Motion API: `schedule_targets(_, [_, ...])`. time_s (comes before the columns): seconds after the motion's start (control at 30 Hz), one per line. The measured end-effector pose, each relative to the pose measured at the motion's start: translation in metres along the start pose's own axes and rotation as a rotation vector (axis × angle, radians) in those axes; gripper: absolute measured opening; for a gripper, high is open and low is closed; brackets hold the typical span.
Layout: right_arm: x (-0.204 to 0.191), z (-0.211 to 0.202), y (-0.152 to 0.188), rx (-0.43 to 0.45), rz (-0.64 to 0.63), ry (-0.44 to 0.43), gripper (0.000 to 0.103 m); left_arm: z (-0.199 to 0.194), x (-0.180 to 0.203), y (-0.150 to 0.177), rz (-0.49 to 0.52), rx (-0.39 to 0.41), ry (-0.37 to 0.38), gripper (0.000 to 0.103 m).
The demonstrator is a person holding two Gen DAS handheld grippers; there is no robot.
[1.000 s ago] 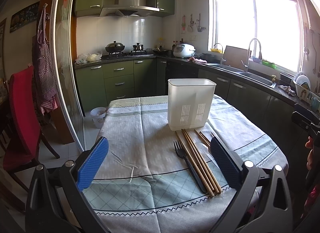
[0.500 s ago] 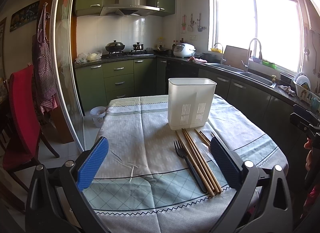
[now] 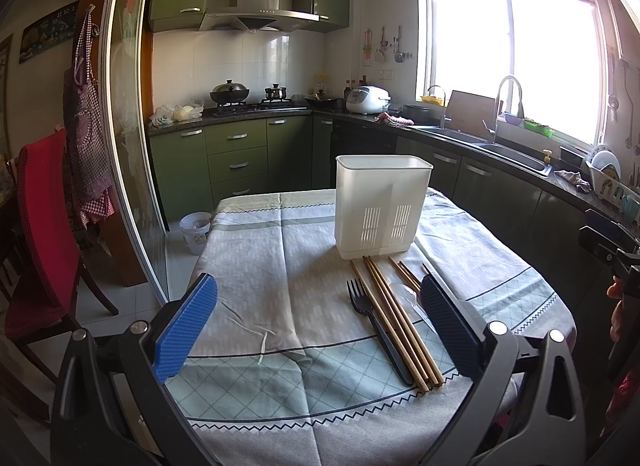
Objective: Organize utensils
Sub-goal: 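Lower the left tool onto the black fork and close on its handle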
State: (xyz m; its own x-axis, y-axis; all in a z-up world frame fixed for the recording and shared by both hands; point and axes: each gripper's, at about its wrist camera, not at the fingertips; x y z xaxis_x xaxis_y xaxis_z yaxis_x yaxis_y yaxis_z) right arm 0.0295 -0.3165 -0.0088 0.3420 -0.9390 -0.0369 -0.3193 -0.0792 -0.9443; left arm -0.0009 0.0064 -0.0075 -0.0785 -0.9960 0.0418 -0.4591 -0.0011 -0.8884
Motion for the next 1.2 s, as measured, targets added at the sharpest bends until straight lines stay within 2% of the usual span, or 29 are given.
schedule_targets(0.17, [0.0, 0.001, 0.001, -0.003, 0.0, 0.002, 0.099, 0.002, 0.001, 0.0, -0.003, -0.006, 0.002, 0.097])
schedule_targets(0.3, [0.004, 0.004, 0.003, -0.011, 0.011, 0.005, 0.099, 0.019, 0.002, -0.004, -0.021, -0.063, 0.004, 0.097])
schedule_targets(0.47, [0.016, 0.011, 0.008, -0.036, 0.037, 0.006, 0.099, 0.064, 0.005, -0.011, -0.051, -0.223, -0.015, 0.097])
schedule_targets(0.6, [0.028, 0.015, 0.011, -0.057, 0.069, 0.012, 0.099, 0.114, 0.001, -0.008, -0.15, -0.395, 0.041, 0.097])
schedule_targets(0.73, [0.041, 0.015, 0.016, -0.062, 0.103, 0.015, 0.099, 0.158, 0.007, 0.001, -0.209, -0.541, 0.041, 0.097])
schedule_targets(0.83, [0.051, 0.015, 0.019, -0.064, 0.128, 0.016, 0.099, 0.179, 0.017, 0.006, -0.203, -0.616, 0.039, 0.097])
schedule_targets(0.9, [0.058, 0.015, 0.021, -0.063, 0.144, 0.014, 0.099, 0.187, 0.024, 0.007, -0.177, -0.641, 0.007, 0.094])
schedule_targets(0.97, [0.064, 0.014, 0.022, -0.063, 0.159, 0.015, 0.099, 0.195, 0.028, 0.009, -0.167, -0.668, -0.01, 0.08])
schedule_targets(1.03, [0.071, 0.013, 0.025, -0.066, 0.173, 0.014, 0.099, 0.203, 0.029, 0.01, -0.173, -0.696, -0.029, 0.07])
schedule_targets(1.13, [0.077, 0.011, 0.027, -0.069, 0.189, 0.015, 0.099, 0.209, 0.028, 0.013, -0.181, -0.716, -0.058, 0.065])
schedule_targets(1.2, [0.08, 0.01, 0.028, -0.07, 0.198, 0.015, 0.099, 0.214, 0.027, 0.016, -0.197, -0.731, -0.068, 0.057])
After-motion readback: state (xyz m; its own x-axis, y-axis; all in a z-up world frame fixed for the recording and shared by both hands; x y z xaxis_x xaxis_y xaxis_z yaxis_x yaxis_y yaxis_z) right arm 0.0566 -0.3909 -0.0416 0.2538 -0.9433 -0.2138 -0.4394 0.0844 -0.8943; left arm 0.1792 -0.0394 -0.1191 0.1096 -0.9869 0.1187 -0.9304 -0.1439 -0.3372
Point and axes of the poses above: each gripper's, at about its wrist camera, not at the fingertips, and z roughly the way its jaws point, x to its right, y to its underside, and after that the axes turned 4 degrees about y, right-handed
